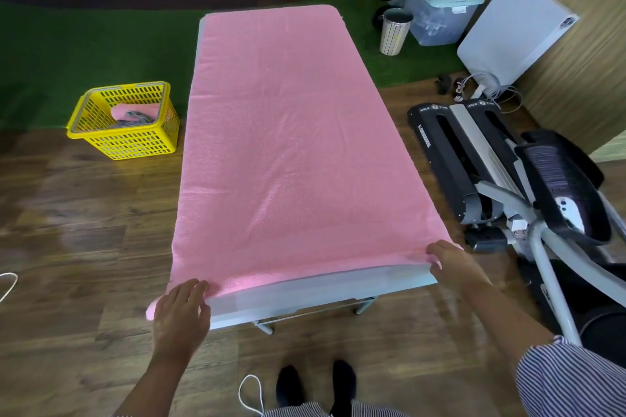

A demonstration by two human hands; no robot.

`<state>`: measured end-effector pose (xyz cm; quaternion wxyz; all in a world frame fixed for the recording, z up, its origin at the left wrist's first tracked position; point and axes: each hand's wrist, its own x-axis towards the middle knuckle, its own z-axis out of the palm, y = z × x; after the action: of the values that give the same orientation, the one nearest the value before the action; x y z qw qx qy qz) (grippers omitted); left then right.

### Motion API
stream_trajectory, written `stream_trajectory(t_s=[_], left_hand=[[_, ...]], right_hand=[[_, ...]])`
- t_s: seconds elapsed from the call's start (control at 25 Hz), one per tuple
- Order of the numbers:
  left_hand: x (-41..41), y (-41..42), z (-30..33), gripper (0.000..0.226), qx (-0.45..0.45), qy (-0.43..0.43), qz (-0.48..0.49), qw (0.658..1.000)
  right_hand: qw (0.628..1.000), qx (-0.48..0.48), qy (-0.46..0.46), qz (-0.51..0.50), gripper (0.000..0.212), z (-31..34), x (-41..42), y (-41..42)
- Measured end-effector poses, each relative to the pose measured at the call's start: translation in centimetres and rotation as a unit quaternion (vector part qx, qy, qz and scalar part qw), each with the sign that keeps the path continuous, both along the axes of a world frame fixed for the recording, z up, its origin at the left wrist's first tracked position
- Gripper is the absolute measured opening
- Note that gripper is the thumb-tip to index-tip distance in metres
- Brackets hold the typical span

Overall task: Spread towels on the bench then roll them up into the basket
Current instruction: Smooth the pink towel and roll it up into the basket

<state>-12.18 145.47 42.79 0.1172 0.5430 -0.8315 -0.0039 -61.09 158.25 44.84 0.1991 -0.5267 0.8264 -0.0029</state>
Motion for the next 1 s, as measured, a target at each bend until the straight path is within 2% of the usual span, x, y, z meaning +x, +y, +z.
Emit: stream_trajectory(t_s=[0.12, 0.28, 0.4, 0.52, 0.64, 0.72, 0.88, 1.0], left_hand=[[0.1, -0.4, 0.1, 0.050, -0.001, 0.013, -0.005, 1.000], [0.5, -0.3, 0.9, 0.059, 0.034, -0.028, 0.019, 0.999], [1.5, -0.1, 0.1, 0.073, 0.063, -0.044, 0.002, 0.997], [2.0, -0.2, -0.3, 0.059, 0.036, -0.029, -0.002, 0.999], [1.7, 0.0, 0.0, 0.042, 0.024, 0.010, 0.041, 0.999], [1.9, 0.2, 0.0, 0.020, -0.005, 0.034, 0.025, 0.999], [2.5, -0.5, -0.6, 0.040, 0.010, 0.048, -0.004, 0.999], [2.4, -0.8, 0.1, 0.037, 0.038, 0.018, -0.014, 0.999]], right_hand=[[1.000, 0.009, 0.009, 0.000, 0.029, 0.2, 0.3, -0.3], [1.000, 0.018, 0.013, 0.014, 0.021, 0.4, 0.5, -0.4], [1.000, 0.016, 0.018, 0.019, 0.019, 0.4, 0.5, -0.6], [0.999, -0.018, 0.032, 0.026, 0.016, -0.7, 0.2, -0.5], [0.999, -0.022, 0.037, 0.025, 0.035, -0.9, 0.0, -0.5], [0.998, -0.039, 0.044, 0.024, 0.036, -0.2, 0.4, -0.3], [0.999, -0.026, 0.032, 0.023, 0.040, -0.2, 0.8, -0.1], [0.998, -0.002, 0.051, 0.029, 0.032, -0.8, 0.5, -0.7]])
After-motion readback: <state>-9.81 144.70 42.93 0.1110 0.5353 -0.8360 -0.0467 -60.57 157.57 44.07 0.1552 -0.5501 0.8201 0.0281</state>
